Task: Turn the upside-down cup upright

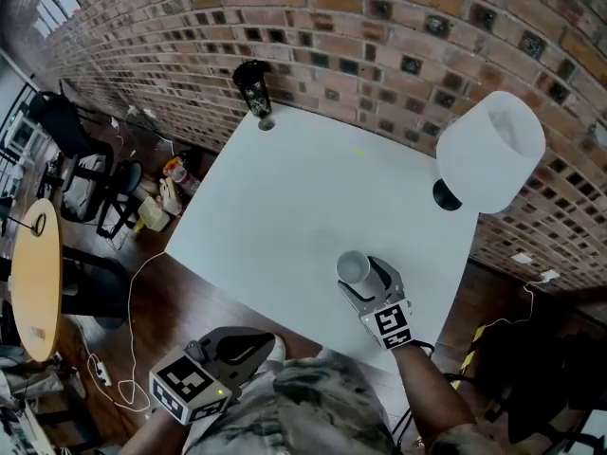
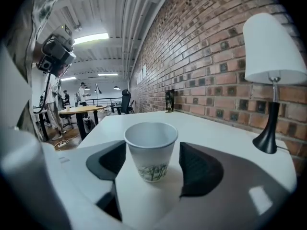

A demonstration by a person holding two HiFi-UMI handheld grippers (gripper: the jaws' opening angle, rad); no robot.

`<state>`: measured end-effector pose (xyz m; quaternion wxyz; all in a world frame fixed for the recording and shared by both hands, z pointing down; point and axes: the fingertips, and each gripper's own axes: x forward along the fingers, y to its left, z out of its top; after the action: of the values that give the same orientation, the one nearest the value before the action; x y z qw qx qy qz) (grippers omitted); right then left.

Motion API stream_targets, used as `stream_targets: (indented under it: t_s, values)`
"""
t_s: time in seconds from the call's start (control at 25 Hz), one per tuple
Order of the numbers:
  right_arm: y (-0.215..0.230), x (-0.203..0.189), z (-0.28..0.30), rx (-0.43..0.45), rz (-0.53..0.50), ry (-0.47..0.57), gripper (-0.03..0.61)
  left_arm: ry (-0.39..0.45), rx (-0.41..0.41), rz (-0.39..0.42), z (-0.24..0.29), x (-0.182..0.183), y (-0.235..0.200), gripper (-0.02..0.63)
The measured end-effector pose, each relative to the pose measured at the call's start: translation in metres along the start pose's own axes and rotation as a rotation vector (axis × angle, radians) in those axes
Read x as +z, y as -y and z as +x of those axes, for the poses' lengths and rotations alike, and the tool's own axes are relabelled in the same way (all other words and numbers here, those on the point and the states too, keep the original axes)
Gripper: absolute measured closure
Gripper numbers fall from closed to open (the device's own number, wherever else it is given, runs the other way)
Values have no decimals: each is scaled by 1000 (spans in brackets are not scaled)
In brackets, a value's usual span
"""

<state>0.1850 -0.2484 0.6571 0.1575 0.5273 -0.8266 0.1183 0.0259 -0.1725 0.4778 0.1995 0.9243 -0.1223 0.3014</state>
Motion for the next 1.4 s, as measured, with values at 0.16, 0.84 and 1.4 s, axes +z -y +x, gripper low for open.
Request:
stream_targets:
  t_s: [0.16,0.84,1.4]
  values:
    - [1,-6,-3,15,-22,-45,221,2,3,-16,9,-2,9,607]
    - [-135,8,-148,-15,61,-183,165,137,24,7,-94,-83,95,607]
    - [-346,5,-408,-48,91,-148,165,197,-51,-1,-182,-214,266,607]
